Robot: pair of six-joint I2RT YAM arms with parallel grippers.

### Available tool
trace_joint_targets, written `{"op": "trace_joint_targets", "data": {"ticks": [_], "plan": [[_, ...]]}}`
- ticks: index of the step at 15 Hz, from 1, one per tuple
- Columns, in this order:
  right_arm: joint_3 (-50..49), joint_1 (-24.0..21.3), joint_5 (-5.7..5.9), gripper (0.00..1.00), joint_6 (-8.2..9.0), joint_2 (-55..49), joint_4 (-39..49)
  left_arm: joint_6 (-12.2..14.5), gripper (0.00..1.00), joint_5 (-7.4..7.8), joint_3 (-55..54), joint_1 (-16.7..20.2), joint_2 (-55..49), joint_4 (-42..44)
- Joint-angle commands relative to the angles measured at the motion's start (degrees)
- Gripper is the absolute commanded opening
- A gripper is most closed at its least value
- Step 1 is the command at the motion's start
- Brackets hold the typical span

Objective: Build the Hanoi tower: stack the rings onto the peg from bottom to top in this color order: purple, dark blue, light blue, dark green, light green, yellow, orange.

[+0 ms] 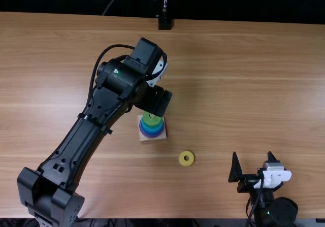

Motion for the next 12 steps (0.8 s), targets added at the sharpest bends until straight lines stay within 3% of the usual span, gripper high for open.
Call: {"op": "trace_joint_targets", "data": {"ticks": [1,4,7,9,12], "plan": [[-3.2,-0.8,-0.47,1.0,-0.21,-1.1,-4.8,-0.5,1.0,0.54,1.4,1.2,-3.6,1.9],[-3.2,-0.8,-0.47,1.0,-0.21,-1.1,-4.8,-0.5,1.0,0.65,1.2,3.4,-6.3,6.6],[-3.2,-0.8,-0.47,1.0,-0.21,-1.1,-4.8,-0.3,1.0,-0.72,-1.7,7.4,-11.6,6.7],[-3.2,-0.8,-0.47,1.0,-0.21,-1.1,-4.8,-0.4,1.0,-2.31,-9.5,12.2,-18.9,7.7],[-3.2,-0.8,-0.47,1.0,-0.21,-1.1,-4.8,-0.4,1.0,-3.36,-27.9,17.6,-31.1,23.2]]}}
